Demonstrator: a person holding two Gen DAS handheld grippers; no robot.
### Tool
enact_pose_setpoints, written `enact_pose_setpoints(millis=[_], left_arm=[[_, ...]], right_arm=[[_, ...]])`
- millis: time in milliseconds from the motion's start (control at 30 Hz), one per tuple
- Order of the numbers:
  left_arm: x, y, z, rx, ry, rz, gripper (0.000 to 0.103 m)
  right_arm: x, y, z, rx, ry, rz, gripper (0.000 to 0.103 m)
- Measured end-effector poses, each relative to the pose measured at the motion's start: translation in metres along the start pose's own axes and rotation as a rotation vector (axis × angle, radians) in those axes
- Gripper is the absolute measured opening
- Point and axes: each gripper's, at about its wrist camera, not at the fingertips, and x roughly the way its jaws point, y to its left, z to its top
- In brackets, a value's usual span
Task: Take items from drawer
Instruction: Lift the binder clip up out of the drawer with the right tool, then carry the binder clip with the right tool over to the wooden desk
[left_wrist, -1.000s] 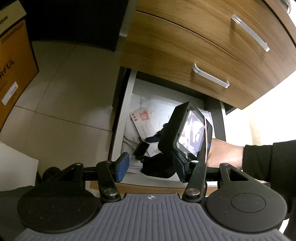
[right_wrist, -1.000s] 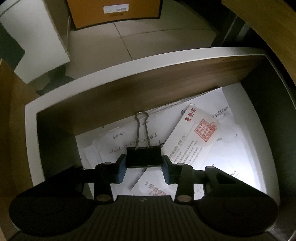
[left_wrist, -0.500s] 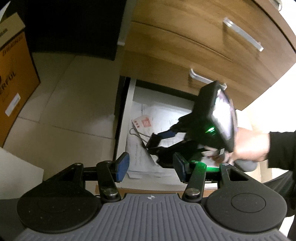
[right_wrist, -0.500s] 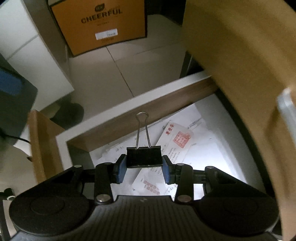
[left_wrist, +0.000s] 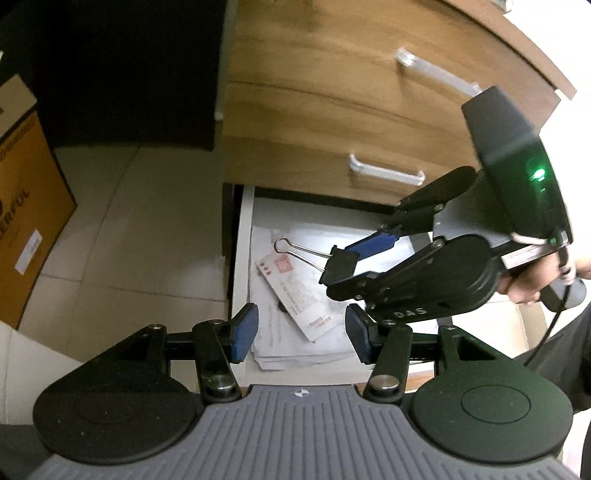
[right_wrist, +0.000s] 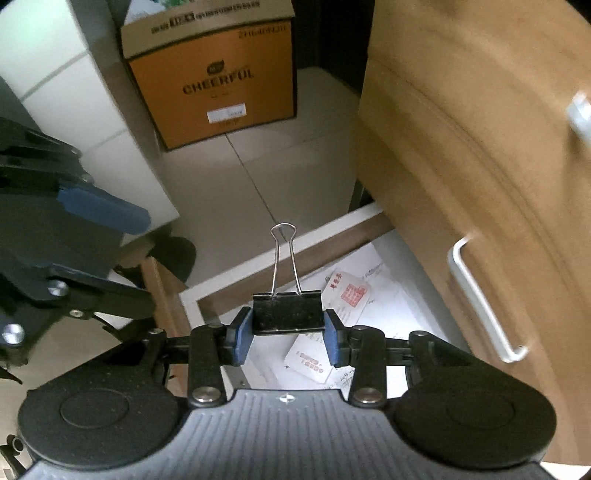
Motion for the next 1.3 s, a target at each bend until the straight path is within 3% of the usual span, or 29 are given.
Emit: enact_pose_setpoints(millis=[400, 600, 933, 1133, 1300], left_arm=[[-0.075, -0.022, -0.007, 0.042, -0.085, 0.018, 0.055], [-0.128, -0.036, -0.011, -0.006, -0.133, -0.014, 0.055], [-0.24, -0.07, -0.014, -0.005, -0.32, -0.04, 0.054], [-0.324, -0.085, -0.023, 0.019, -0.468, 0.033, 0.054], [-0.392, -0.093, -0.033, 0.003, -0.552, 0.139, 0.054]], right_arm=[[-0.112, 0.039, 0.007, 0.05, -0.137, 0.052, 0.045], [-0.175, 0.06, 0.013, 0.065, -0.214, 0.094, 0.045], [-0.291, 0.112, 0.041, -0.049, -0.384, 0.172, 0.045], [-0.355, 0.156, 0.067, -0.161, -0.449, 0.274, 0.045], [-0.395, 0.198, 0.093, -0.279, -0.491, 0.381, 0.045]])
